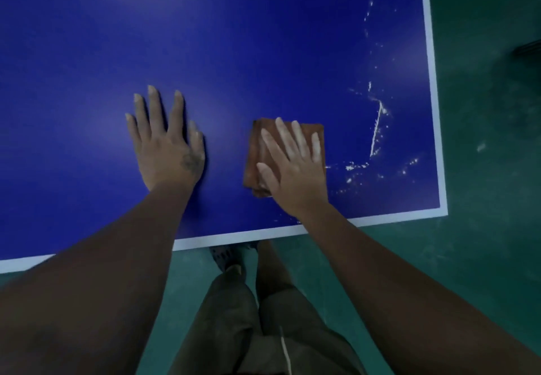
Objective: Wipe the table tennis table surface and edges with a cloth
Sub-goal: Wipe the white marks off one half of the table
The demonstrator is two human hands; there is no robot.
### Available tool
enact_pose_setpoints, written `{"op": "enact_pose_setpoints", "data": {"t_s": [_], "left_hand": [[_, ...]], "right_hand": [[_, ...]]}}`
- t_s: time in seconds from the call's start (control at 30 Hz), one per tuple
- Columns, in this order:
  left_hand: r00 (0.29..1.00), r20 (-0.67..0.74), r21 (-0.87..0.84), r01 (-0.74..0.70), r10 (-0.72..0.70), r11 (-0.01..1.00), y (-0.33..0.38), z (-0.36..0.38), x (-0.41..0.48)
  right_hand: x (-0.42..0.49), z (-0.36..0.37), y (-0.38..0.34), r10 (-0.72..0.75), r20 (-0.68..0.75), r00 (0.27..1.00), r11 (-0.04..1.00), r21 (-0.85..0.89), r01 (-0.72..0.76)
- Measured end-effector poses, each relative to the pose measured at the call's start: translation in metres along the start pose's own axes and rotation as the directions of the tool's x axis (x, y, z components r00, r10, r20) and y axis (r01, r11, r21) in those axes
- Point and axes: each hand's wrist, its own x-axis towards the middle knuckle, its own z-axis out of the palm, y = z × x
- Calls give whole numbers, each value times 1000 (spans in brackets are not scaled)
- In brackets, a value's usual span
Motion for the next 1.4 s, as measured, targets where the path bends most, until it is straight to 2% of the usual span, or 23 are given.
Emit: {"op": "enact_pose_setpoints", "data": {"t_s": [0.07,0.2,0.27,0.37,0.43,0.57,0.63,0.73,0.83,0.97,1.03,1.13,1.2,1.3,1.4], "left_hand": [[1000,19,24,-19,19,1000,-9,-4,-32],[998,21,42,52,-53,998,-3,-3,-77],[997,20,54,68,-69,996,-3,-1,-76],[997,12,65,69,-70,996,-5,1,-75],[998,-2,52,63,-63,997,-5,1,-76],[998,-28,33,51,-50,998,-7,2,-76],[998,-40,33,51,-49,998,-7,3,-76],[997,-40,30,61,-60,998,-5,0,-76],[997,-50,32,60,-59,998,-3,-2,-77],[995,-84,27,57,-54,998,-1,-1,-77],[995,-94,36,46,-42,998,-1,0,-77],[995,-97,53,30,-25,998,-3,2,-79],[994,-109,61,24,-17,998,-1,2,-80],[987,-153,66,48,-37,997,7,3,-88],[983,-182,37,17,-10,999,38,10,-103]], "right_hand": [[-16,-8,34,57,22,998,998,-33,-56],[-36,-20,88,338,34,941,941,-46,-336],[-34,-21,88,437,36,899,899,-26,-436],[-13,-18,50,528,40,849,849,23,-529],[-1,-12,13,472,27,881,881,26,-473],[-13,3,-52,233,-8,973,972,35,-232],[-33,10,-52,99,-17,995,993,63,-98],[-64,11,-12,-43,-10,999,998,50,43],[-81,3,50,-48,10,999,999,1,48],[-93,-11,125,123,17,992,991,-55,-122],[-91,-15,132,221,20,975,974,-55,-219],[-78,-16,98,298,7,954,953,-50,-298],[-71,-14,66,228,5,974,973,-21,-228],[-75,-6,36,45,37,998,997,59,-47],[-88,-3,56,-60,24,998,994,94,58]]}}
